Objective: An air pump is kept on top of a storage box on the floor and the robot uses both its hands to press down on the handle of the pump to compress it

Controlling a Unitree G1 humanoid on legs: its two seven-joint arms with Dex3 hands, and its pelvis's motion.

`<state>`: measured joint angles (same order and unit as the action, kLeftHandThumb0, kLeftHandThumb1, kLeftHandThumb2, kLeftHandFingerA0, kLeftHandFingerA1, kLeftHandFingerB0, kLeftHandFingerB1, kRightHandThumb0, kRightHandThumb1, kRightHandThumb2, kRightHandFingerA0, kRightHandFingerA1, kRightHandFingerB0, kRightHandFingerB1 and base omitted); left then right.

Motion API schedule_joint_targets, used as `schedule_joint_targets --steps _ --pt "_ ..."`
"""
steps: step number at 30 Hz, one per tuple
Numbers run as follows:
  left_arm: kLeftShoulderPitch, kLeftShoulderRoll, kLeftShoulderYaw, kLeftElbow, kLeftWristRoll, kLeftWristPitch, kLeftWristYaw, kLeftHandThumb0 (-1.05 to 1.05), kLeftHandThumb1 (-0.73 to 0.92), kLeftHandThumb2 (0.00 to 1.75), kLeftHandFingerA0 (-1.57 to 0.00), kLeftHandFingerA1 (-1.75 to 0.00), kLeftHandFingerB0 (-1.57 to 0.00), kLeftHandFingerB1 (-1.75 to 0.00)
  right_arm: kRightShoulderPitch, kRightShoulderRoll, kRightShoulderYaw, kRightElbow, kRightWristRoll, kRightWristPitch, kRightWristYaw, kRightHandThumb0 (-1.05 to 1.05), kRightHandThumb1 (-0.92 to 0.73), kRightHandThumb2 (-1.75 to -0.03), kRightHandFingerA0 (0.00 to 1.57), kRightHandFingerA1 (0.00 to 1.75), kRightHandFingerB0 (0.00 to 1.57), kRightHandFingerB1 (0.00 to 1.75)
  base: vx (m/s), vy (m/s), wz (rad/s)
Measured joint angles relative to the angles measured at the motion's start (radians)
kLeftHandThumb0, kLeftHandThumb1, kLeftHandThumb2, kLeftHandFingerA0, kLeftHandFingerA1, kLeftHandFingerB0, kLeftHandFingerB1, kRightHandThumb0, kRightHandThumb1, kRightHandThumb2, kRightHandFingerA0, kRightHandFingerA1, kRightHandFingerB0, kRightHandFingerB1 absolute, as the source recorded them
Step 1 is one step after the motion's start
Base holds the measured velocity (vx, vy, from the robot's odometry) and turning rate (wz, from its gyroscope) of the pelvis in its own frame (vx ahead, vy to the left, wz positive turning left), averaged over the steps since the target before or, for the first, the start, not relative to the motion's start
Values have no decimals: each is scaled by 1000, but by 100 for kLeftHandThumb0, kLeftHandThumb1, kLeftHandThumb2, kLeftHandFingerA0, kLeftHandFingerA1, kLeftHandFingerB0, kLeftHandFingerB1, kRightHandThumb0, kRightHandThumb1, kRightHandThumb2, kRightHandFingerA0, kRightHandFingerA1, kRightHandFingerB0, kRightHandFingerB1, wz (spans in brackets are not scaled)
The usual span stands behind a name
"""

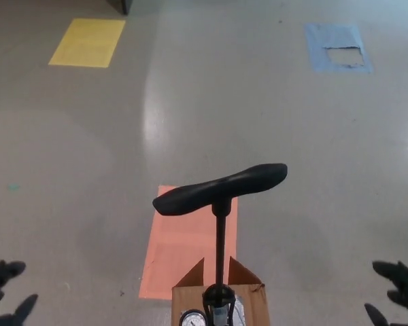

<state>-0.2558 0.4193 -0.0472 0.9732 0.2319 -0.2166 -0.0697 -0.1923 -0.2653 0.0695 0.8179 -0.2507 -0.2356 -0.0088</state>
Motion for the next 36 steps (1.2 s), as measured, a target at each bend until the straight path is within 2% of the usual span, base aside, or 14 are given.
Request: schedule_joint_targets --steps 1,2,4,6,7,12,13,14,19,29,30,34,35,36 --pt "-3 5 0 8 0 -12 0 -36 55 110 0 -50 0 -50 -3 -3 1 5 -1 -13 -4 -90 -92 -68 5 62 6 48 0 0 0" --pt "-4 9 0 15 0 -23 0 -76 68 101 -8 -46 -1 -39 -5 -5 1 11 -2 -24 -9 -86 -71 -116 2 58 0 46 0 0 0" --pt "-4 16 1 28 0 -45 1 -75 68 103 -3 -46 0 -35 -5 -8 -1 22 -3 -49 -22 -89 -92 -71 1 57 3 43 0 0 0" --pt "-2 18 12 26 -3 -67 4 -74 68 105 -1 -42 0 -32 -4 -11 -5 24 -10 -78 -50 -87 -92 -71 0 58 1 43 0 0 0" --pt "-1 18 15 24 -4 -72 5 -85 70 104 -5 -40 -4 -23 -4 -13 -6 24 -12 -83 -57 -89 -76 -117 2 43 1 33 0 0 0" --pt "55 19 68 -149 -19 -102 7 -80 67 107 -1 -42 0 -27 26 -16 -43 -59 -17 -145 -114 -92 -78 -119 0 37 5 26 0 0 0" --pt "64 19 74 -180 -21 -104 7 -86 69 111 -1 -40 0 -22 31 -16 -47 -78 -17 -154 -122 -93 -92 -77 0 42 0 33 0 0 0" --pt "77 20 82 -221 -22 -107 7 -94 71 114 0 -27 0 -13 38 -16 -53 -104 -18 -166 -133 -93 -80 -122 6 34 8 12 0 0 0" --pt "122 20 111 -401 -27 -110 1 -105 77 119 0 -12 0 -4 73 -15 -81 -253 -18 -180 -141 -99 -90 -128 3 27 1 14 0 0 0" --pt "204 23 181 -732 -27 -101 -12 -105 81 126 0 -10 0 -5 141 -17 -134 -550 -15 -179 -135 -105 -90 -128 0 8 0 10 0 0 0" --pt "206 23 184 -743 -27 -101 -12 -105 92 79 0 0 0 0 143 -17 -136 -560 -15 -179 -134 -105 -87 -127 0 11 0 13 0 0 0" --pt "230 32 211 -876 -27 -100 -23 -105 92 77 0 0 0 0 168 -25 -164 -687 -13 -174 -122 -105 -87 -127 0 14 0 12 0 0 0" --pt "233 36 217 -904 -27 -99 -26 -105 92 75 0 0 0 0 172 -28 -169 -714 -13 -172 -119 -99 -92 -82 0 0 0 0 0 0 0" --pt "236 42 223 -940 -27 -94 -30 -105 92 75 0 0 0 0 178 -33 -175 -748 -13 -169 -114 -99 -92 -82 0 0 0 0 0 0 0"
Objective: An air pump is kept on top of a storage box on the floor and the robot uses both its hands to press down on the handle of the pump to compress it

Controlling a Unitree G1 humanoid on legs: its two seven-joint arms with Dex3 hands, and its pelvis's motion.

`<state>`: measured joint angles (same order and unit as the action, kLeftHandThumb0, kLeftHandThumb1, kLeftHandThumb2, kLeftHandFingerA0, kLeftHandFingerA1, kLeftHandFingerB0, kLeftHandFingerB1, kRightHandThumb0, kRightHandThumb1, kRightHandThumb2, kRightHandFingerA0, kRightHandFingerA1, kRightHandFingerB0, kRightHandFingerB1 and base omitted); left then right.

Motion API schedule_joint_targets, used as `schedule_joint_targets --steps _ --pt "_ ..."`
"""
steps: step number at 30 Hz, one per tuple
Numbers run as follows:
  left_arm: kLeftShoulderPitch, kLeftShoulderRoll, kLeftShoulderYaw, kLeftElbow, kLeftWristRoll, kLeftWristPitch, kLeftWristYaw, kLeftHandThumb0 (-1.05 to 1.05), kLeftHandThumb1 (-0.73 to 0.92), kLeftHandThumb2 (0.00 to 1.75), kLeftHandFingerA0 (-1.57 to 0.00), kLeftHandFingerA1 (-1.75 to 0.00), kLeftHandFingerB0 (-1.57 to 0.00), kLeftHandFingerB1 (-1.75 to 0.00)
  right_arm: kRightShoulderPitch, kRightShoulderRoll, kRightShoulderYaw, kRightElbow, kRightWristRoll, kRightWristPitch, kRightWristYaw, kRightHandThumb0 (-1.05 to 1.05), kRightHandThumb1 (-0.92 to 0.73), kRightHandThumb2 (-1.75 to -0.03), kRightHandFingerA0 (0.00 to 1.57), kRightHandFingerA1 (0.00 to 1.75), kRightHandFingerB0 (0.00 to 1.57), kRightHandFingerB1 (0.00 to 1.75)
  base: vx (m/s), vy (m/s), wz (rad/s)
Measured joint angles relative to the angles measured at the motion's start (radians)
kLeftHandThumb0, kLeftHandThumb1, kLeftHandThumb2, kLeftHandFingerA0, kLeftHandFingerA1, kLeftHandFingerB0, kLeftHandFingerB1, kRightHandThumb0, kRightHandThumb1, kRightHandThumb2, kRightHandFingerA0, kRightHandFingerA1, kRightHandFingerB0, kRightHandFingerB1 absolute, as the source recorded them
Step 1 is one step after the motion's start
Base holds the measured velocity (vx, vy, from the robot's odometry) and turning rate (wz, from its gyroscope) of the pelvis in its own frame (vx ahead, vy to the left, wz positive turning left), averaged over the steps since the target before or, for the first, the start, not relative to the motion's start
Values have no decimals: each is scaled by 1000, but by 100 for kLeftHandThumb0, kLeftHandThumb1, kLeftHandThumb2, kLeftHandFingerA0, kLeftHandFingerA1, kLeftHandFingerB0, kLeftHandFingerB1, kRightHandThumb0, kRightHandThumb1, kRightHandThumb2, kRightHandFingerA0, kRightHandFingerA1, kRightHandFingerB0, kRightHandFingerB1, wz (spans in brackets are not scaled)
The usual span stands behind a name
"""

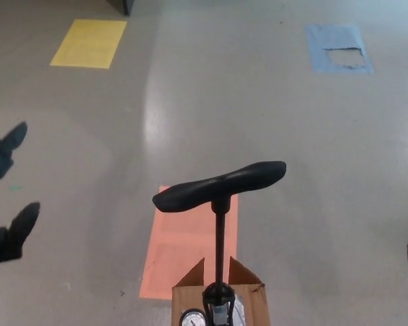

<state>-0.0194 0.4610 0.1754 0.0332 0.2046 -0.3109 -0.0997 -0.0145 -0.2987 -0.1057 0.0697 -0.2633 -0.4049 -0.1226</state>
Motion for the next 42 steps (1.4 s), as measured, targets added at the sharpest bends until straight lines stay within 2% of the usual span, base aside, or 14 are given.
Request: schedule_joint_targets --steps 13,14,16,17,23,24,26,29,33,34,36,37,39,42 --pt "-22 98 23 -391 2 81 -73 -105 78 71 0 -20 0 0 -4 -159 -59 -341 20 64 92 -105 -92 -74 0 0 0 0 0 0 0" --pt "-32 114 23 -424 1 92 -84 -105 56 108 -1 -5 0 -4 -11 -181 -59 -369 23 73 106 -101 -73 -112 0 5 0 0 0 0 0" --pt "-52 141 19 -464 1 110 -102 -103 55 108 0 -3 0 -3 -25 -212 -59 -403 28 88 125 -102 -91 -68 0 0 0 0 0 0 0" --pt "-71 165 14 -495 1 124 -117 -95 52 105 -6 -19 -9 -3 -38 -236 -59 -430 33 101 141 -105 -74 -114 0 2 0 0 0 0 0" --pt "-164 263 -25 -593 0 181 -192 -92 52 103 -2 -49 -4 -8 -101 -341 -50 -513 43 158 217 -92 -61 -102 0 10 0 9 0 0 0" --pt "-185 281 -39 -605 0 193 -209 -91 51 102 -2 -48 -4 -8 -116 -363 -44 -526 45 173 236 -89 -75 -63 0 12 0 11 0 0 0" --pt "-212 299 -56 -615 0 207 -230 -91 52 102 -2 -47 -5 -9 -134 -389 -33 -540 48 191 259 -87 -57 -99 0 14 0 12 0 0 0" --pt "-260 331 -89 -628 0 234 -266 -103 70 62 -14 -35 -8 -23 -167 -426 -11 -559 53 223 299 -86 -71 -62 0 20 0 17 0 0 0" --pt "-327 368 -137 -648 -2 273 -317 -94 53 94 -9 -44 -4 -29 -221 -462 30 -575 56 266 353 -81 -54 -77 0 18 0 16 0 0 0" --pt "-348 375 -153 -654 -3 286 -334 -40 17 89 -1 -50 0 -49 -237 -471 45 -578 56 279 369 -82 -55 -79 0 16 0 14 0 0 0" --pt "-376 388 -176 -664 -4 307 -359 -91 52 87 -17 -44 -10 -35 -260 -484 68 -582 56 298 394 -78 -54 -94 0 20 0 18 0 0 0" --pt "-393 396 -191 -670 -5 320 -374 -39 17 87 -2 -50 0 -49 -273 -492 82 -583 55 310 409 -81 -54 -95 0 19 0 17 0 0 0" --pt "-422 406 -223 -684 -5 349 -404 -86 49 86 -13 -45 -7 -25 -301 -499 113 -586 54 335 439 -79 -53 -94 0 20 0 17 0 0 0" --pt "-449 408 -263 -703 -4 385 -436 -54 38 54 -5 -30 0 -17 -326 -501 153 -588 50 364 473 -67 -41 -77 0 17 0 11 0 0 0"
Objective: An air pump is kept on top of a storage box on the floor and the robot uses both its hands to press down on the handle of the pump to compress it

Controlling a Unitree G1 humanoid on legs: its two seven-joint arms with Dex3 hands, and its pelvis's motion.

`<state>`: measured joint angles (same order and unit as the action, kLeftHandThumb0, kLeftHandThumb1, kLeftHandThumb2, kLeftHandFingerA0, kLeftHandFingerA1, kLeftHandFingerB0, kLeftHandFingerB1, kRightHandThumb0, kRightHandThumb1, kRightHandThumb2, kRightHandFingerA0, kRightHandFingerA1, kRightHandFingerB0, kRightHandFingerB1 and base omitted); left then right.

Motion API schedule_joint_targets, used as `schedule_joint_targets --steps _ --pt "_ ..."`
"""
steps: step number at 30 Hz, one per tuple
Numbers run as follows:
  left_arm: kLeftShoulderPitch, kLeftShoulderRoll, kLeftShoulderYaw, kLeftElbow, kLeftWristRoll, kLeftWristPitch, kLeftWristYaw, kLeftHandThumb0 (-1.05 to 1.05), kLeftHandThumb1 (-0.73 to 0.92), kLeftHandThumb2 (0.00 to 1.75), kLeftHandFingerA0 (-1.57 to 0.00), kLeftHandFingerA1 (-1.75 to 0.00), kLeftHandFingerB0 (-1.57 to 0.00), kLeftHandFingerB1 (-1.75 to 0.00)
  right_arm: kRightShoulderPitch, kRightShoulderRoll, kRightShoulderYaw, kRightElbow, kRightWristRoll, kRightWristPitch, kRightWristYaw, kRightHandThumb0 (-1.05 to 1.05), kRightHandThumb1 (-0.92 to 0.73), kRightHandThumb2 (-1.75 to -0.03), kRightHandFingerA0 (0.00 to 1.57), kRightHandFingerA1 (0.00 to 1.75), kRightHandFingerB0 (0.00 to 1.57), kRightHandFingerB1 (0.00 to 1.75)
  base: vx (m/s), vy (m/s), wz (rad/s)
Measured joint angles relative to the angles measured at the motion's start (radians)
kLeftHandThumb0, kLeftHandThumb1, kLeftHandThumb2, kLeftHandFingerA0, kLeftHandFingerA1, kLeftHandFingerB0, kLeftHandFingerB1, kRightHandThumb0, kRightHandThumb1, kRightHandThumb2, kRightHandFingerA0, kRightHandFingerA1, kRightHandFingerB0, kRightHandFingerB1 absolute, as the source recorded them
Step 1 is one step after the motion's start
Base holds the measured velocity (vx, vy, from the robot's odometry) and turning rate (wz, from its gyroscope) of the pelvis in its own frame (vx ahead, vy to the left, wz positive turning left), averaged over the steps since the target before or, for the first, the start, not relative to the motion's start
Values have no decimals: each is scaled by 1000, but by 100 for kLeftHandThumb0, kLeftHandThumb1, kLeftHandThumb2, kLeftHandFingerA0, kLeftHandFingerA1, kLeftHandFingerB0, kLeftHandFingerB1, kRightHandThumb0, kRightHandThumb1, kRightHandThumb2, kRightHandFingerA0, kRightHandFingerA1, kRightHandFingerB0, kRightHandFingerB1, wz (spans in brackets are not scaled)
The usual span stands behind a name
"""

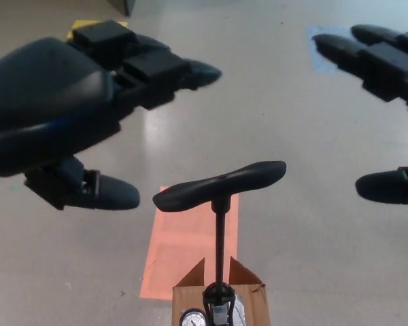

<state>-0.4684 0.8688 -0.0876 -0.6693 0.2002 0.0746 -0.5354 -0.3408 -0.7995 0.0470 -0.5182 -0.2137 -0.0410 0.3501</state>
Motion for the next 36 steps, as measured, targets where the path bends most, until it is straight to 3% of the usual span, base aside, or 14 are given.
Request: schedule_joint_targets --steps 1,5,6,7,8,12,13,20,29,30,32,33,34,36 --pt "-6 0 -13 -6 1 11 -9 -43 30 70 -1 -29 0 -15 -7 0 12 -1 -2 8 8 -66 -39 -74 0 14 0 6 0 0 0" --pt "-15 -3 -71 -39 16 59 -36 -36 28 63 0 -21 0 -10 -15 7 58 -6 -17 41 32 -65 -37 -71 0 10 0 1 0 0 0" --pt "-17 -5 -93 -51 22 77 -44 -24 35 56 0 -14 0 -13 -15 11 74 -9 -21 53 39 -45 -43 -71 0 9 0 0 0 0 0" --pt "-17 -6 -105 -59 26 88 -49 -24 35 56 0 -14 0 -13 -15 13 83 -12 -24 60 42 -45 -43 -71 0 9 0 0 0 0 0" --pt "-17 -8 -114 -65 29 96 -52 -26 32 64 0 -17 0 -11 -15 15 90 -14 -27 67 45 -39 -51 -55 0 8 0 1 0 0 0" --pt "-17 -24 -171 -99 53 151 -69 -12 43 53 0 -10 0 -12 -14 38 132 -34 -50 108 57 -43 -51 -55 0 9 0 0 0 0 0" --pt "-17 -31 -184 -107 59 163 -72 -8 35 67 0 -17 0 -10 -14 46 142 -39 -58 118 58 -59 -33 -67 0 10 0 1 0 0 0" --pt "-17 -84 -273 -137 115 248 -86 -41 26 63 0 -19 0 -7 -12 98 213 -68 -123 187 70 -53 -32 -67 0 14 0 7 0 0 0" --pt "-17 -181 -377 -129 229 370 -89 -46 27 68 0 -29 0 -16 -13 194 301 -81 -238 299 75 -52 -35 -72 0 19 0 13 0 0 0" --pt "-17 -192 -383 -125 241 380 -89 -40 42 60 0 -28 0 -12 -13 204 306 -80 -250 310 75 -54 -35 -71 0 16 0 11 0 0 0" --pt "-17 -214 -400 -115 266 401 -89 -45 42 72 0 -32 0 -14 -15 223 317 -79 -273 333 75 -49 -33 -70 0 18 0 13 0 0 0" --pt "-17 -226 -409 -109 280 412 -89 -46 45 73 0 -33 0 -13 -18 235 325 -77 -287 346 75 -38 -46 -62 0 11 0 9 0 0 0" --pt "-17 -241 -417 -102 295 422 -89 -47 44 72 -1 -34 0 -14 -21 247 332 -75 -300 357 75 -43 -31 -70 0 21 0 17 0 0 0" --pt "-17 -264 -433 -90 324 440 -89 -51 33 72 0 -35 0 -18 -26 269 343 -71 -327 381 75 -47 -31 -67 0 15 0 12 0 0 0"
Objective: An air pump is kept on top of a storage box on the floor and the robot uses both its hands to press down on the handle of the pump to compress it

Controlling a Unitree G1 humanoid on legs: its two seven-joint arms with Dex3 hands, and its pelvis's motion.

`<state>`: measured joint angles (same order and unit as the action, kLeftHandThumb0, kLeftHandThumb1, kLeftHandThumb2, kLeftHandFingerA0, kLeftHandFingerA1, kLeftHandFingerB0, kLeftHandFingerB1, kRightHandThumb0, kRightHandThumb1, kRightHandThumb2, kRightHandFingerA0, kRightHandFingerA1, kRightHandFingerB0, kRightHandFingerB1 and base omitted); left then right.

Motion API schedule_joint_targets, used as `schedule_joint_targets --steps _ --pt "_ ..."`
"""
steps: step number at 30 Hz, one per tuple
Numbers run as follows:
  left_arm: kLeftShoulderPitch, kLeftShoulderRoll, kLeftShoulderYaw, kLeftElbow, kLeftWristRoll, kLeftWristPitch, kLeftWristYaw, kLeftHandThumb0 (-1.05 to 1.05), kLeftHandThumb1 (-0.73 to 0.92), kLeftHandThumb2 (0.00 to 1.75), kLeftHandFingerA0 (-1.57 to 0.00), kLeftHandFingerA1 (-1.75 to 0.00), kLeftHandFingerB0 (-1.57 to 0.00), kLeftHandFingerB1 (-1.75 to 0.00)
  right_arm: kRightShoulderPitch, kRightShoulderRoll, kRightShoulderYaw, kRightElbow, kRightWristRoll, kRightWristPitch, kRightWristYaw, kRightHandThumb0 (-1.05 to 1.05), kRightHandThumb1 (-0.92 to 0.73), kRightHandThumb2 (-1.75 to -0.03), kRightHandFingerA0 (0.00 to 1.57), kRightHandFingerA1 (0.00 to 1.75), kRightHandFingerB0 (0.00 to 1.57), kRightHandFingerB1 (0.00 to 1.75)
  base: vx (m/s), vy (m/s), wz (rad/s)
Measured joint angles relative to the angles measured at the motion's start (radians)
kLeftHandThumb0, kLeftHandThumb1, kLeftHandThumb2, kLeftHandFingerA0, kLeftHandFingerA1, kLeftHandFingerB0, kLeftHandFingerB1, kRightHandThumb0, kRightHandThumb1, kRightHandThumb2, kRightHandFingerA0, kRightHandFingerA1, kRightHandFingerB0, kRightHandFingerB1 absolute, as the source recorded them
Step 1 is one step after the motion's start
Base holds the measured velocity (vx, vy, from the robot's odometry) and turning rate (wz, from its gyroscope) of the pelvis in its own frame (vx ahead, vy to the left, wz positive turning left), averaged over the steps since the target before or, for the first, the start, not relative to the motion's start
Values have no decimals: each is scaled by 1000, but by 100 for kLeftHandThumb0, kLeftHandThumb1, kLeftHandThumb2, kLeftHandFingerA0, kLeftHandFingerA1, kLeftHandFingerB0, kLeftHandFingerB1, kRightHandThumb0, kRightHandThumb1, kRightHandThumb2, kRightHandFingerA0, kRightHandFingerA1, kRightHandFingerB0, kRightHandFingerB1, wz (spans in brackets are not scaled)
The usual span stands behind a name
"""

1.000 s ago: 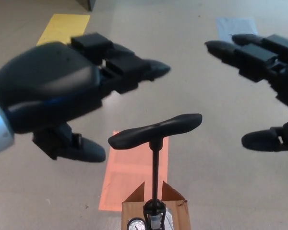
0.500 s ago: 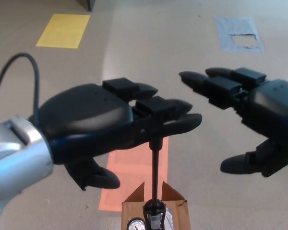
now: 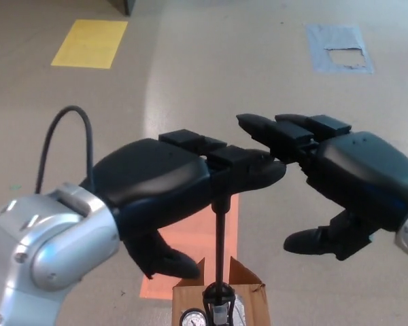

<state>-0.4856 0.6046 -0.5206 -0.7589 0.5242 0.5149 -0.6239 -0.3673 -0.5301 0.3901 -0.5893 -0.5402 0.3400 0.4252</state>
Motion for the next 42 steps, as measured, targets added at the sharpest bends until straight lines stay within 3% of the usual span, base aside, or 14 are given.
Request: schedule_joint_targets --steps 3,17,18,19,20,26,32,33,34,35,36,42 --pt "0 -34 -19 19 36 23 0 -52 33 72 0 -35 0 -19 -6 31 17 6 -31 27 0 -57 -35 -68 0 9 0 5 0 0 0" --pt "8 -185 -60 91 223 131 4 -57 36 75 -1 -37 0 -21 -54 185 94 45 -220 164 1 -48 -33 -71 0 21 0 17 0 0 0" --pt "9 -191 -60 93 230 135 4 -56 36 74 -1 -38 0 -21 -58 191 97 47 -227 169 1 -41 -50 -55 0 20 0 16 0 0 0" --pt "11 -201 -60 97 246 143 4 -56 36 74 -1 -38 0 -21 -64 203 104 51 -241 178 2 -41 -50 -55 0 20 0 16 0 0 0" --pt "12 -209 -60 100 260 150 4 -55 35 73 -2 -38 0 -20 -69 214 110 57 -255 187 2 -39 -40 -69 0 19 0 14 0 0 0" --pt "21 -246 -60 135 336 192 4 -50 32 71 -1 -38 0 -22 -103 272 142 114 -324 233 4 -37 -40 -69 0 17 0 14 0 0 0" --pt "22 -270 -59 191 411 236 4 -58 37 74 -2 -38 -2 -20 -131 321 166 212 -380 282 10 -38 -40 -69 0 18 0 16 0 0 0" --pt "22 -274 -58 200 423 242 4 -58 37 74 -2 -38 -1 -20 -137 328 168 231 -389 290 11 -37 -47 -54 0 18 0 17 0 0 0" --pt "22 -280 -58 209 435 248 4 -58 37 74 -2 -38 -1 -20 -143 334 171 247 -397 298 11 -37 -47 -54 0 18 0 17 0 0 0" --pt "22 -285 -57 220 448 256 4 -58 37 74 -2 -38 -1 -20 -150 341 174 267 -405 307 12 -36 -43 -59 0 15 0 14 0 0 0" --pt "23 -288 -57 228 458 261 4 -57 36 74 -1 -36 0 -20 -156 345 177 284 -412 314 13 -44 -30 -68 0 20 0 17 0 0 0" --pt "23 -313 -52 295 537 303 2 -57 36 74 -2 -38 0 -21 -201 376 188 404 -455 368 19 -55 -35 -69 0 12 0 8 0 0 0"
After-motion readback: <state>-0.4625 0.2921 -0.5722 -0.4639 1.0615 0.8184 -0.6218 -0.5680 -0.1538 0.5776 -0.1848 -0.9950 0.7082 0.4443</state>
